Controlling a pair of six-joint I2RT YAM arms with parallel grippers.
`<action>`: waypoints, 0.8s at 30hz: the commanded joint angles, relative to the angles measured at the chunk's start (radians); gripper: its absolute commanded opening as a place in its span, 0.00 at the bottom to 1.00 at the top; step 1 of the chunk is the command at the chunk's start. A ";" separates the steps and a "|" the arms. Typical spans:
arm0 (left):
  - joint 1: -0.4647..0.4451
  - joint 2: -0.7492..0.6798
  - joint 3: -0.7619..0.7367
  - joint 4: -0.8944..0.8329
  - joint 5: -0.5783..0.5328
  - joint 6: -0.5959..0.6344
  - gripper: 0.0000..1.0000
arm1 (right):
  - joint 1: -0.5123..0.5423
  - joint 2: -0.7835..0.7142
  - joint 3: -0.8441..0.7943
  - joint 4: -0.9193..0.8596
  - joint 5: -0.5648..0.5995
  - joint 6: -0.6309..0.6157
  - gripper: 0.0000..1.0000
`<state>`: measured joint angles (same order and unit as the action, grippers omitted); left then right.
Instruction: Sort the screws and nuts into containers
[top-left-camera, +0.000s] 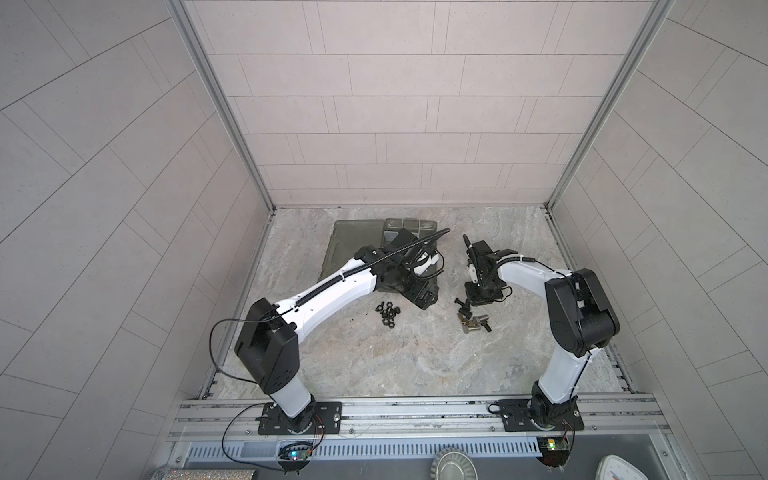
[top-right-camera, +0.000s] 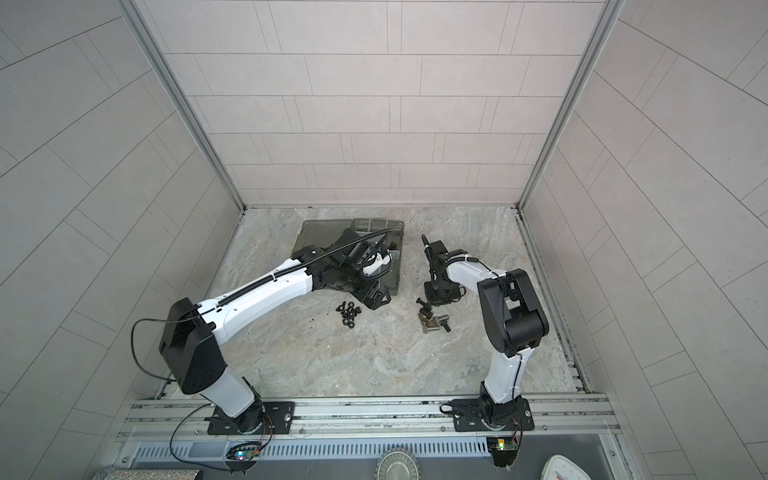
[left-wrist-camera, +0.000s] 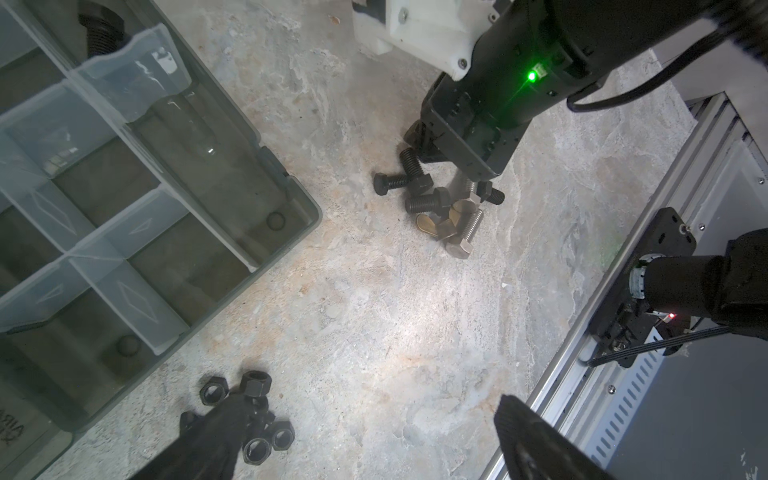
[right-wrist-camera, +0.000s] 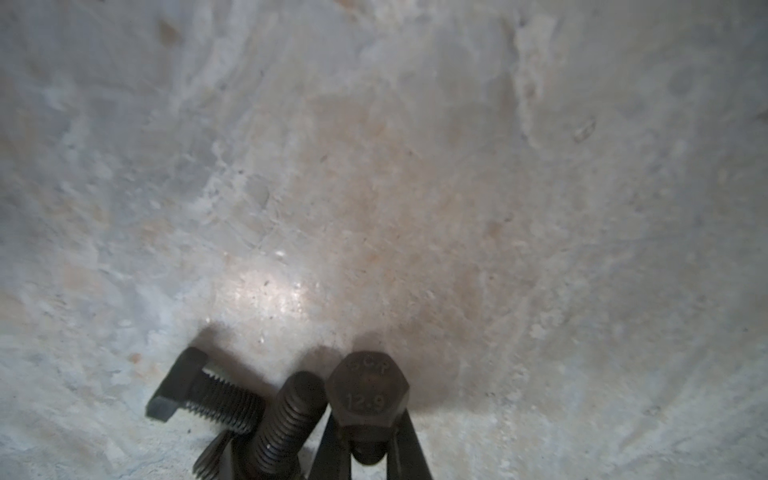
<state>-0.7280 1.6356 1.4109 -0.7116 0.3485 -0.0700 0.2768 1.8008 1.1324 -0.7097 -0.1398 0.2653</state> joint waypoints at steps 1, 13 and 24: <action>0.031 -0.047 0.024 -0.025 -0.029 -0.001 1.00 | 0.007 -0.016 0.018 -0.020 -0.007 0.007 0.03; 0.182 -0.067 0.021 0.009 -0.041 -0.044 1.00 | 0.013 -0.044 0.208 -0.115 -0.003 0.026 0.02; 0.343 -0.080 0.010 0.008 -0.029 -0.106 1.00 | 0.037 0.144 0.533 -0.170 -0.056 0.051 0.02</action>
<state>-0.3908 1.5932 1.4307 -0.7078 0.3134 -0.1547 0.3035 1.8931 1.6054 -0.8364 -0.1780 0.3000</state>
